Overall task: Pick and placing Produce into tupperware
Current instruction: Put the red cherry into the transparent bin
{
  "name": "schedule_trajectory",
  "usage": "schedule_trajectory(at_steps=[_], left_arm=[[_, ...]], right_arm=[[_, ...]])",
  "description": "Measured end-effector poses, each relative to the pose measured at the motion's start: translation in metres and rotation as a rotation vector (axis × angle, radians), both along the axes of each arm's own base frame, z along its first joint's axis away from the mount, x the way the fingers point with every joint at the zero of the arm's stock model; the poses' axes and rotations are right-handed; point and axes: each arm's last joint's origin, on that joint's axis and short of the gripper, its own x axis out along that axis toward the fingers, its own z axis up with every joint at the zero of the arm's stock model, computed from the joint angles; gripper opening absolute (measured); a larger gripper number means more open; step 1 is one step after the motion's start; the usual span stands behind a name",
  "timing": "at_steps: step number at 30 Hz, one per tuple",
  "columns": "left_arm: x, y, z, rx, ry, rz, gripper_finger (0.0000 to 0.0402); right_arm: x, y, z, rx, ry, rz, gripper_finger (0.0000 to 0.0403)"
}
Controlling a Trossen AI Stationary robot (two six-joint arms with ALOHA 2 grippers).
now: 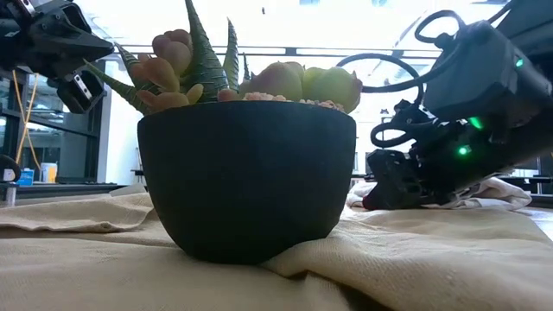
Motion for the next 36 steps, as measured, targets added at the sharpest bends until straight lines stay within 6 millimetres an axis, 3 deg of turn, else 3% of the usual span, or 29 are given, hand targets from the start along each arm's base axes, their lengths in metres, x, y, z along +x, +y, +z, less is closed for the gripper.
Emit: schedule_trajectory(at_steps=[36], left_arm=[[0.0, 0.0, 0.0, 0.0, 0.0, 0.0, 0.0001]], right_arm=[[0.006, -0.0028, 0.0008, 0.012, 0.029, 0.038, 0.0161]])
